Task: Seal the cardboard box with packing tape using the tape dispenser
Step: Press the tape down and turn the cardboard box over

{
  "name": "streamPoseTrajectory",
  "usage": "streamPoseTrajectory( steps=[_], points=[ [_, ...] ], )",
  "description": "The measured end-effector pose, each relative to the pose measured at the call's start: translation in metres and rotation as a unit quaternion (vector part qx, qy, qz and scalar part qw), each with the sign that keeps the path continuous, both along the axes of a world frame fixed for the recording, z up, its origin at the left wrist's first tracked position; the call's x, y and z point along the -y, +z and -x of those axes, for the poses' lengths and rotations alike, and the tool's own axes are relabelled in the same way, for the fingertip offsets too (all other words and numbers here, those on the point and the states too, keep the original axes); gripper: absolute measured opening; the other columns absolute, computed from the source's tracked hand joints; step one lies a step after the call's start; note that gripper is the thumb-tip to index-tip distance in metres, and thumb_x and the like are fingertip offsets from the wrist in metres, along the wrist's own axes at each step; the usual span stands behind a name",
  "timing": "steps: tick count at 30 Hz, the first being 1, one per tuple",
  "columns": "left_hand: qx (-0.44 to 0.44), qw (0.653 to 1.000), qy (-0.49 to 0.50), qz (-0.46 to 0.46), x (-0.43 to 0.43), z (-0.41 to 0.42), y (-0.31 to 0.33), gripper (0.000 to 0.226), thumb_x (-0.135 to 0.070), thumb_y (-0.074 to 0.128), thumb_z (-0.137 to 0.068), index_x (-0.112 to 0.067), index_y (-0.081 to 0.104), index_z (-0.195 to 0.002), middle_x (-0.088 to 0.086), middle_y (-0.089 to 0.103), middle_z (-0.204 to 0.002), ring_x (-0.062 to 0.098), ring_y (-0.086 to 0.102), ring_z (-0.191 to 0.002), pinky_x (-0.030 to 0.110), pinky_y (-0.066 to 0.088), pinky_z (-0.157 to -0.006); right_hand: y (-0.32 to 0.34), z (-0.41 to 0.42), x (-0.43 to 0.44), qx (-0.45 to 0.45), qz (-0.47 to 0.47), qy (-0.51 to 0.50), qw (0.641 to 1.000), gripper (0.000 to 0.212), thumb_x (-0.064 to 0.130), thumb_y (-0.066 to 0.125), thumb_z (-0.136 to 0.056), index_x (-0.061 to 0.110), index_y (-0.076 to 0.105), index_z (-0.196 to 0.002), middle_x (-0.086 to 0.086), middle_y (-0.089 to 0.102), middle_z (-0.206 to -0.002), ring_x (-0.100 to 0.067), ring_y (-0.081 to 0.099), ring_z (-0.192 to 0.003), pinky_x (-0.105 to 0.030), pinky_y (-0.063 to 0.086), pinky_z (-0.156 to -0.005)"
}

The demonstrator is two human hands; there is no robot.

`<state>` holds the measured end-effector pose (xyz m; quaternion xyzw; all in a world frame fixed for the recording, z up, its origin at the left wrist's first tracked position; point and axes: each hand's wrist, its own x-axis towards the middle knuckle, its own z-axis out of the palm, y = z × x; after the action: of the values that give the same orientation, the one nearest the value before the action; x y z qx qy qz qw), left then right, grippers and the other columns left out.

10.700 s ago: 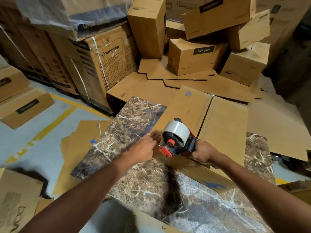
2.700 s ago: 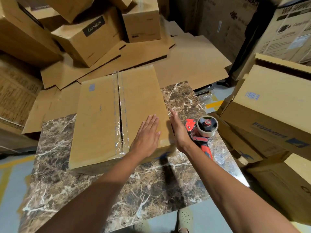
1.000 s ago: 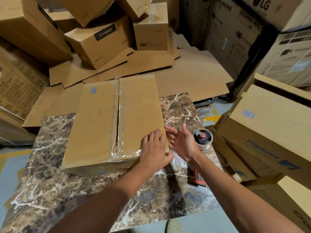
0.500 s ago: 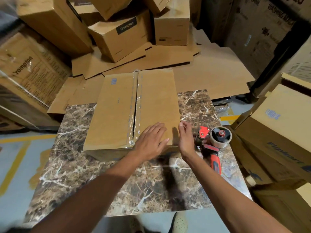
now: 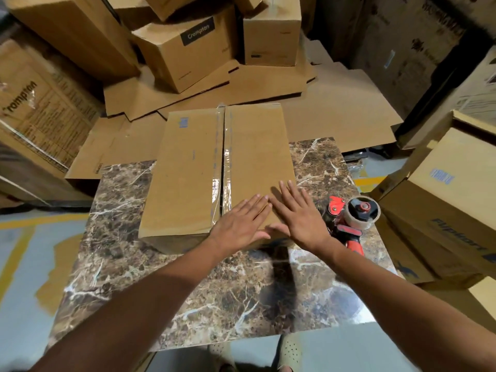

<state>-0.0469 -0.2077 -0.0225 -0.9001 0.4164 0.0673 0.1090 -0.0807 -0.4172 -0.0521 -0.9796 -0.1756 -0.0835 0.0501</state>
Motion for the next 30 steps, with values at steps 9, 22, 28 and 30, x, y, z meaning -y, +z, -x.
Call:
streamPoseTrajectory(
  steps=[9,22,28,30],
  points=[
    [0.001,0.997,-0.080,0.013,-0.046,-0.016,0.010,0.073,-0.059,0.004,-0.099,-0.012,-0.007,-0.154,0.008,-0.016,-0.157,0.019,-0.010,-0.148,0.036,-0.006,-0.119,0.042,0.003,-0.016,-0.076,0.055,0.028,0.995,0.089,0.075,0.008,-0.091,0.014,0.028,-0.153,-0.015,0.015,-0.161,-0.027,0.008,-0.151,-0.053,0.013,-0.122],
    [-0.009,1.000,0.002,0.017,-0.055,-0.010,0.005,0.083,-0.065,0.007,-0.097,-0.007,-0.009,-0.153,0.012,-0.013,-0.160,0.023,-0.007,-0.150,0.040,0.008,-0.123,0.027,-0.001,-0.031,-0.116,0.119,0.025,0.986,0.086,0.071,0.000,-0.093,0.014,0.017,-0.155,-0.015,0.016,-0.162,-0.030,0.013,-0.151,-0.048,0.012,-0.121],
    [-0.009,1.000,0.018,0.011,-0.054,-0.007,0.006,0.098,-0.075,0.019,-0.088,-0.007,-0.007,-0.154,0.012,-0.011,-0.161,0.024,-0.007,-0.150,0.042,0.008,-0.123,0.033,-0.001,-0.031,-0.113,0.104,0.018,0.988,0.092,0.077,0.008,-0.088,0.016,0.023,-0.154,-0.014,0.019,-0.162,-0.029,0.016,-0.150,-0.048,0.014,-0.121],
    [-0.012,0.999,0.021,0.029,-0.056,-0.008,0.005,0.098,-0.078,0.017,-0.088,-0.010,-0.007,-0.154,0.010,-0.012,-0.162,0.023,-0.010,-0.150,0.042,0.005,-0.123,0.033,-0.002,-0.030,-0.108,0.110,0.023,0.988,0.096,0.082,0.016,-0.085,0.015,0.022,-0.154,-0.014,0.020,-0.162,-0.029,0.017,-0.150,-0.048,0.015,-0.121]
  ],
)
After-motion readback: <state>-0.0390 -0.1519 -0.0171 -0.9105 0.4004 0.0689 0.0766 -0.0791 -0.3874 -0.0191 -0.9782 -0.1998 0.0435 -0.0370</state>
